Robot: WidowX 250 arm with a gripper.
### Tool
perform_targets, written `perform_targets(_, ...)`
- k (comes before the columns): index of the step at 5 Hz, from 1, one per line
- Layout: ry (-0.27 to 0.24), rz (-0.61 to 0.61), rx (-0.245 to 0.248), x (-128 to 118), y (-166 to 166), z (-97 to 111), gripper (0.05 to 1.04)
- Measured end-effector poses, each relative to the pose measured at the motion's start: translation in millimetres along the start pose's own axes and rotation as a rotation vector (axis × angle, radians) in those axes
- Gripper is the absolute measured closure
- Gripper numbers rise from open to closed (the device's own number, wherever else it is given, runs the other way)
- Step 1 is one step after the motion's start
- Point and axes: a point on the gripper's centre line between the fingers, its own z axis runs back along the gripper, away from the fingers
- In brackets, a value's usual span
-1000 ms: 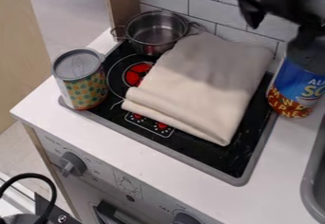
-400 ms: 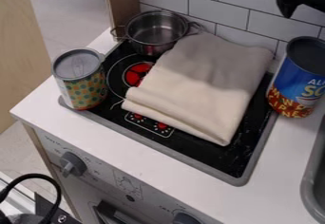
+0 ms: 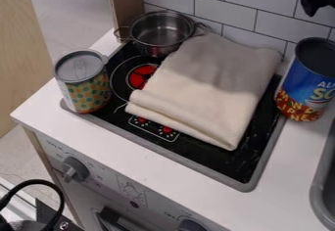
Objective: Moved the can on the bottom right side of the burner
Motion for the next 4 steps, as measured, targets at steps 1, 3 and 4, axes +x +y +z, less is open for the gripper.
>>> perform_targets(1,-0.005,0.006,-0.008,3,-3,-6,0.085)
perform_targets(3,0.029,0.025,-0.024,5,-7,-24,0.085)
perform_targets(4,0.081,0.054,-0.011,2,-8,-30,0.085)
